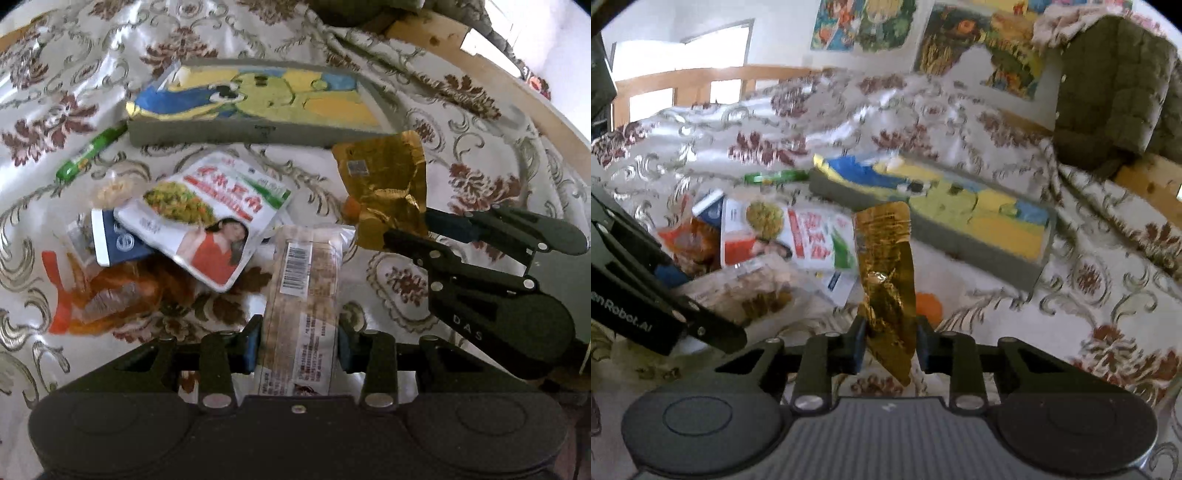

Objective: Organize snacks
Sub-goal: 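Lower the bar into the gray tray with the left tool while the right tool drops the gold packet there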

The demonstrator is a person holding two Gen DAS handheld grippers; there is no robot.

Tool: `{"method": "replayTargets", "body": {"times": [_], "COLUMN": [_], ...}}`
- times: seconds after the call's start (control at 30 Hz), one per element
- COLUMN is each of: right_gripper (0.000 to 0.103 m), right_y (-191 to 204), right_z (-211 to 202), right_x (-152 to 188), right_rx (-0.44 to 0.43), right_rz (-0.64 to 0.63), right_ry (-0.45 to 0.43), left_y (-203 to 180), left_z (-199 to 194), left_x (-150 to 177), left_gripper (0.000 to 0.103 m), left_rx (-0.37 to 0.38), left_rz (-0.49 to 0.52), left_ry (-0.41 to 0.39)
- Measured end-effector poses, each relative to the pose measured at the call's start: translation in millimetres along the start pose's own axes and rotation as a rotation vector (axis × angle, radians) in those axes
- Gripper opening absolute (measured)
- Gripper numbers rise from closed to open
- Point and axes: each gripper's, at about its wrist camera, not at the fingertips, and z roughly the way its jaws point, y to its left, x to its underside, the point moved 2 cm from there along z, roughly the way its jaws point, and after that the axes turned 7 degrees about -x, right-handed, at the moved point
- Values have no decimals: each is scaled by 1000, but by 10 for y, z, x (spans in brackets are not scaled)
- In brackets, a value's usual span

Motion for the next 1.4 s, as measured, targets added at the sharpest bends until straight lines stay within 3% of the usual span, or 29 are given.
{"method": "replayTargets", "body": {"times": [0.27,0.37,0.5,0.8,1.0,1.1,1.23,1.4], "right_gripper": [30,30,30,31,31,21,21,21], "right_y": [-194,-393,-693,-1165,-1356,-1470,-1574,-1630], "right_z": [7,84,170,597,819,912,988,990], "right_x": [-127,-186,-231,-485,-543,-532,-471,-434], "right_rx": [74,104,97,143,152,150,143,156], "right_rz": [49,142,265,318,329,357,388,399], "right_ry": [-124,-155,-215,-331,-319,-295,-257,-250], "left_y": [-26,-18,4,-68,-183,-207,-185,-228], "left_z": [-50,-44,32,189,576,829,1132,1404], "left_x": [-262,-459,-813,-1707,-2156,-2312,-2387,-2390], "left_gripper": [42,42,42,42,42,42,42,42], "left_rx": [9,-2,-23,-51,-68,-81,-79,-91], "left_rz": [-44,-77,-107,-70,-99,-137,-202,-193], "left_ry": [-77,-135,-192,-330,-317,-296,-256,-220]}}
